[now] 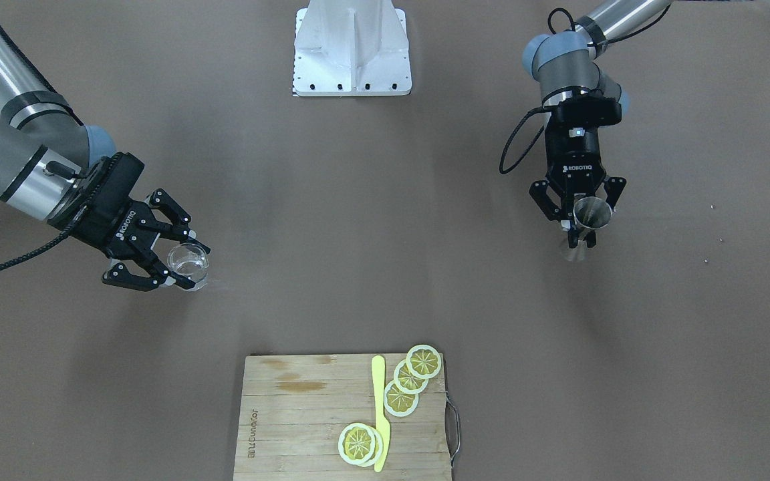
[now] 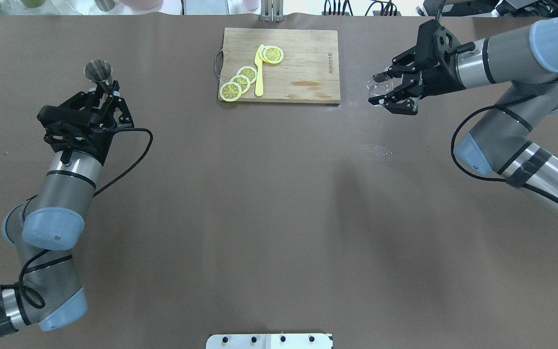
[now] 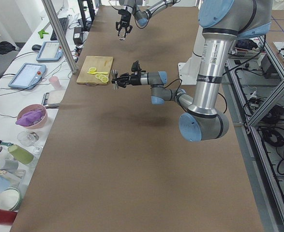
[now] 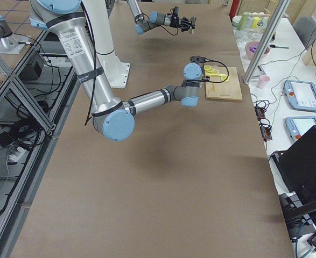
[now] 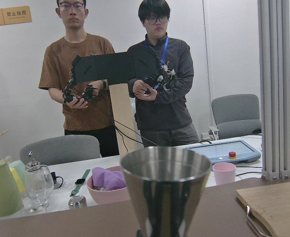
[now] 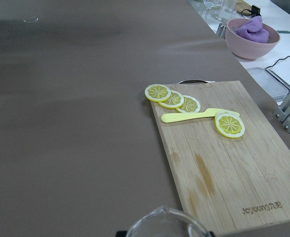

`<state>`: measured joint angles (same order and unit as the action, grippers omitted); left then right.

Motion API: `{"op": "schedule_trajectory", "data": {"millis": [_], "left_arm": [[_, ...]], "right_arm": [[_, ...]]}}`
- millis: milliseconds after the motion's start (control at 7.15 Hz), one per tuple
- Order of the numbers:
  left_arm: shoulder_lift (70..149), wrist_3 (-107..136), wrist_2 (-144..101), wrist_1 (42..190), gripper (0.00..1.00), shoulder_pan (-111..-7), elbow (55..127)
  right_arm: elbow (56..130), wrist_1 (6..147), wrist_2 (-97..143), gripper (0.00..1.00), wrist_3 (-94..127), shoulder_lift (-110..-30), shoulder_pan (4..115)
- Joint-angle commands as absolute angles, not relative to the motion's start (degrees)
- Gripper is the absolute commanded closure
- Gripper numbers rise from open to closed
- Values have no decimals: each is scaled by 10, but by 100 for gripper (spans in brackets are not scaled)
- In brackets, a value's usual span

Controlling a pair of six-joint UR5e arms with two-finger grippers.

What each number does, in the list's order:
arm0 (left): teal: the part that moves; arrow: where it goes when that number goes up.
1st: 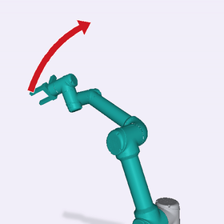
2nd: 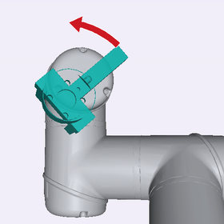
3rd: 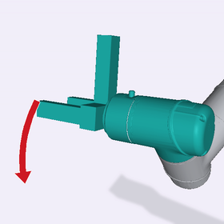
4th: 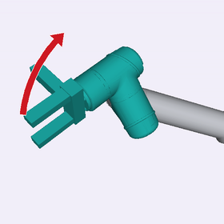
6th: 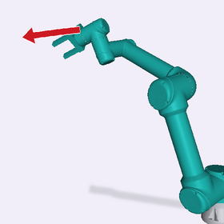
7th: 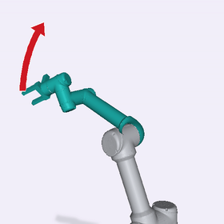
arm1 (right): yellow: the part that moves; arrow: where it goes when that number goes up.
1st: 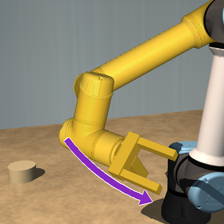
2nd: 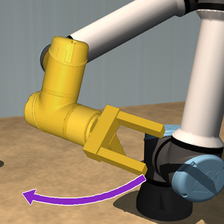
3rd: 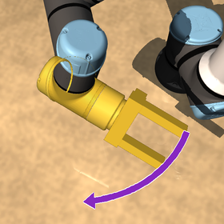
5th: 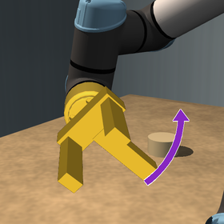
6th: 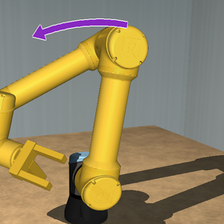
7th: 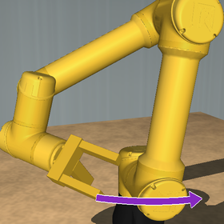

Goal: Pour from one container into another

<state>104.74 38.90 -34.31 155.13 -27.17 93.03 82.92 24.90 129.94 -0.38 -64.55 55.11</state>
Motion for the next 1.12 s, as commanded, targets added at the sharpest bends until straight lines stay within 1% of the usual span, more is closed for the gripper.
{"op": "schedule_trajectory", "data": {"millis": [0, 140, 420, 839, 979], "left_arm": [[1124, 359, -359, 1533, 100, -291, 869], [1156, 358, -368, 1517, 100, -295, 845], [1207, 312, -368, 1475, 100, -295, 830], [1293, 301, -367, 1406, 100, -288, 781], [1323, 301, -367, 1353, 100, -288, 780]], "right_arm": [[909, 417, 1325, 100, -39, -644, 566], [933, 459, 1324, 100, -60, -645, 573], [927, 474, 1339, 100, -94, -648, 592], [929, 481, 1337, 100, -93, -650, 592], [932, 503, 1334, 100, -85, -642, 587]]}}
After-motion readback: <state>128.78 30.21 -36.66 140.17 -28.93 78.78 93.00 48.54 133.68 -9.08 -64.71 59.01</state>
